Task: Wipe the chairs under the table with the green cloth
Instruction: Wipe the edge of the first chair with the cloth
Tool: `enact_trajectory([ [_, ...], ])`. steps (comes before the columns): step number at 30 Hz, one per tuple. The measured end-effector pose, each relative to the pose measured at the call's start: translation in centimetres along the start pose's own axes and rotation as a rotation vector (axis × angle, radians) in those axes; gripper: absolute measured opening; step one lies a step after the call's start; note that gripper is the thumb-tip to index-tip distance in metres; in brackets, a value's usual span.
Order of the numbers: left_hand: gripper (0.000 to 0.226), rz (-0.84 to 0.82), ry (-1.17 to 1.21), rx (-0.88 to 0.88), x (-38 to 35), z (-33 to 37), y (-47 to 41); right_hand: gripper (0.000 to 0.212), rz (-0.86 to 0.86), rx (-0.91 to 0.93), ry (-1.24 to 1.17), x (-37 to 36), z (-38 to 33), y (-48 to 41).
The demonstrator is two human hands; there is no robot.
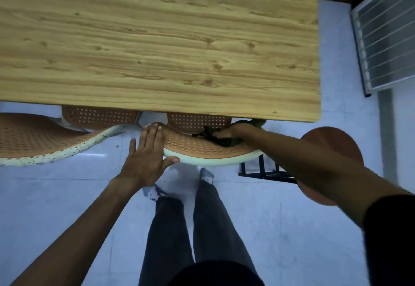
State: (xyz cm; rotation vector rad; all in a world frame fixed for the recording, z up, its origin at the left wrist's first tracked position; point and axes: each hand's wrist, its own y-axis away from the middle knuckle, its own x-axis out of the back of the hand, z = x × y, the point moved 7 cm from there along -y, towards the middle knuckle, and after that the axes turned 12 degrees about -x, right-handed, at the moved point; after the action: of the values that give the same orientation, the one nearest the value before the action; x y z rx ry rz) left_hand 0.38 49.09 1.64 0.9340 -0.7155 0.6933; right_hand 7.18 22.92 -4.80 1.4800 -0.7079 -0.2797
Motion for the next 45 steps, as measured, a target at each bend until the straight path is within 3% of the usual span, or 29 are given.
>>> enact_trajectory([
  [2, 0.117, -0.001, 0.033, 0.000, 0.1, 0.0, 0.0, 0.073, -0.058, 0.018, 0.387, 0.0, 0.1, 1.6],
  [4, 0.113, 0.003, 0.056, 0.002, 0.0, -0.1, 0.0, 0.087, 0.007, 0.152, 0.737, -1.3, 0.2, 3.5],
  [5, 0.112, -0.003, 0.068, 0.000, -0.1, 0.0, -0.1, 0.089, 0.026, 0.221, 0.761, -2.5, -0.1, 4.6],
  [10, 0.110, -0.010, 0.079, 0.004, -0.6, -0.5, -0.1, 0.071, 0.028, 0.448, 0.432, -8.9, -5.7, 6.8],
  [18, 0.096, -0.136, 0.151, -0.020, 0.4, -0.2, -0.6, 0.071, 0.529, 0.594, 0.440, -8.9, -6.0, 10.9],
  [20, 0.102, -0.262, 0.264, -0.059, 1.7, 0.1, -0.8, 0.071, 0.588, 0.603, 0.485, -9.1, -5.3, 11.5],
  [22, 0.093, -0.344, 0.489, -0.021, 3.5, 0.5, -1.3, 0.073, 0.672, 0.632, 0.564, -9.6, -3.8, 12.4],
  [24, 0.083, -0.365, 0.718, 0.061, 4.7, 1.5, -2.1, 0.074, 0.721, 0.691, 0.616, -10.4, -2.1, 13.1],
  [26, 0.087, -0.361, 0.778, 0.158, 4.5, 2.8, -3.1, 0.072, 0.713, 0.777, 0.628, -11.1, -0.7, 13.5],
  [28, 0.089, -0.315, 0.639, 0.259, 3.3, 3.9, -4.3, 0.064, 0.696, 0.858, 0.537, -10.9, 0.1, 13.9],
  [30, 0.077, -0.223, 0.308, 0.265, 2.4, 4.5, -5.3, 0.050, 0.809, 0.838, 0.251, -9.1, 1.4, 14.6],
  [31, 0.068, -0.163, 0.182, 0.234, 2.4, 5.0, -5.6, 0.043, 0.929, 0.736, 0.054, -7.6, 2.7, 14.8],
  [33, 0.053, -0.044, 0.190, 0.166, 2.3, 5.8, -5.7, 0.039, 1.071, 0.377, -0.367, -5.4, 6.6, 14.4],
  [35, 0.043, 0.077, 0.287, 0.109, 2.4, 6.4, -5.4, 0.052, 0.926, 0.185, -0.759, -5.5, 9.3, 13.0],
  [37, 0.038, 0.166, 0.348, 0.083, 2.8, 6.9, -4.6, 0.066, 0.689, 0.229, -1.031, -6.7, 9.2, 11.8],
  [40, 0.035, 0.286, 0.485, 0.053, 3.6, 7.5, -3.3, 0.065, 0.576, 0.314, -1.090, -7.6, 7.9, 11.8],
  [45, 0.028, 0.472, 0.553, 0.084, 4.5, 7.9, -1.2, 0.037, 0.568, 0.275, -0.953, -7.4, 6.4, 11.8],
])
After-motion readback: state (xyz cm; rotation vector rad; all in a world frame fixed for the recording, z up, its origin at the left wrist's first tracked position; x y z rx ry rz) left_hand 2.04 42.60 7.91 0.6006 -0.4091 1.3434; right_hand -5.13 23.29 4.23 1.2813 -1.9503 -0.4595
